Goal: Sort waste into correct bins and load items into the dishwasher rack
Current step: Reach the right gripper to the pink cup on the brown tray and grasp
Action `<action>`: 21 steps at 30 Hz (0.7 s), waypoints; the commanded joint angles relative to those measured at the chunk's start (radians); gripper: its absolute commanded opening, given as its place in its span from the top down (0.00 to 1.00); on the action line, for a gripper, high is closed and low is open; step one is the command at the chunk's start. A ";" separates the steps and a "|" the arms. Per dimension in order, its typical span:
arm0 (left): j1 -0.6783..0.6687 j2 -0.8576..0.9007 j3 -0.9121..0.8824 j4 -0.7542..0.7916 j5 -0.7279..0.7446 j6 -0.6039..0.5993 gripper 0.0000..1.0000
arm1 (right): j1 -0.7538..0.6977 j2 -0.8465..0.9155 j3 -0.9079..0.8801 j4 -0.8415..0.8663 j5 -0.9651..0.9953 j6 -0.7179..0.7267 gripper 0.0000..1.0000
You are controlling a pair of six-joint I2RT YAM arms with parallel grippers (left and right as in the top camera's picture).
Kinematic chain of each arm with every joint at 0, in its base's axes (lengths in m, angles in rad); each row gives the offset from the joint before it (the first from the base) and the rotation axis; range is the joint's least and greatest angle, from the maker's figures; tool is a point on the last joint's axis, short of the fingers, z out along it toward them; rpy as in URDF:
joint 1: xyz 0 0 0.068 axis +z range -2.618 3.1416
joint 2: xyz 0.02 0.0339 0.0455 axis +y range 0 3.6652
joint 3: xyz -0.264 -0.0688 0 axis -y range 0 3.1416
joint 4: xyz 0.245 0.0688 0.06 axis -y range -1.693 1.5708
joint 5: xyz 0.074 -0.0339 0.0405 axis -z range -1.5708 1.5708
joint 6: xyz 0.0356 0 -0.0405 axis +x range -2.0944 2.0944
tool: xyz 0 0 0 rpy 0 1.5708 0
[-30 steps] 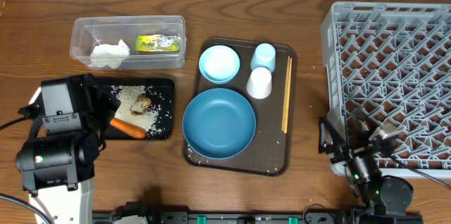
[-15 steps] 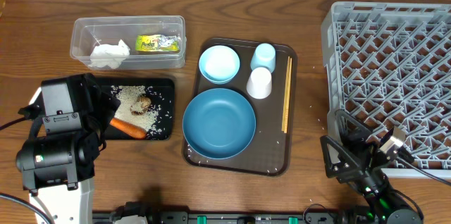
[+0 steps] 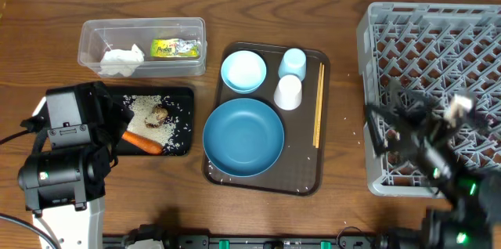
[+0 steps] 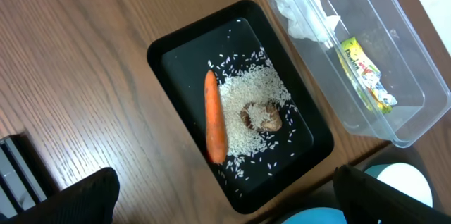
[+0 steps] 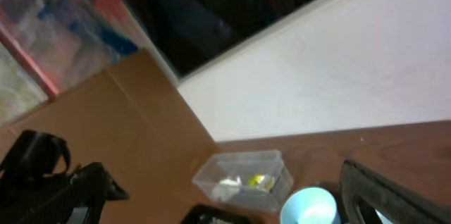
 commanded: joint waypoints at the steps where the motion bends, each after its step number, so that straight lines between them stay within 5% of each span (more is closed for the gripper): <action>1: 0.004 0.000 0.003 -0.003 -0.019 -0.002 0.02 | 0.014 0.182 0.161 -0.082 -0.110 -0.197 0.01; 6: 0.004 0.000 0.003 -0.003 -0.019 -0.002 0.02 | 0.170 0.381 0.345 -0.328 0.013 -0.393 0.01; 11: 0.004 0.000 0.003 -0.003 -0.019 -0.002 0.02 | 0.419 0.580 0.479 -0.576 0.558 -0.534 0.01; 16: 0.004 0.000 0.003 -0.003 -0.019 -0.002 0.02 | 0.588 0.795 0.540 -0.617 0.893 -0.535 0.01; 21: 0.004 0.000 0.003 -0.003 -0.019 -0.002 0.02 | 0.628 0.960 0.546 -0.558 0.950 -0.483 0.01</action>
